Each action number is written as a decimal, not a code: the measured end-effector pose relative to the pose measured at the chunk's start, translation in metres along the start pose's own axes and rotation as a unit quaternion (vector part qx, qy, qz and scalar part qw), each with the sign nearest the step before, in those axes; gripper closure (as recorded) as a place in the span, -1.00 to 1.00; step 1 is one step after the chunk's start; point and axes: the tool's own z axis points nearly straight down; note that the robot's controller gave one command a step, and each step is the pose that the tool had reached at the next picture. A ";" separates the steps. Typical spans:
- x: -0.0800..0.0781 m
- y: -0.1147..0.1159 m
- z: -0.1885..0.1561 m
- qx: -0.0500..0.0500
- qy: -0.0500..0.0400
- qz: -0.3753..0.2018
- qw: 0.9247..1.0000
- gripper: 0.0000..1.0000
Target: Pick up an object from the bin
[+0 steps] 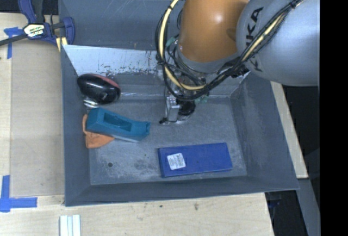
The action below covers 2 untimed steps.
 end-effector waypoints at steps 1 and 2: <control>-0.002 0.008 0.006 -0.001 -0.013 -0.003 1.000 -1.00; -0.001 0.031 0.071 -0.001 -0.007 0.017 1.000 -1.00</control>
Offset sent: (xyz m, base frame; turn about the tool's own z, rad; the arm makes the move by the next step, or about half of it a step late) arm -0.0030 0.0481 -0.1047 0.0555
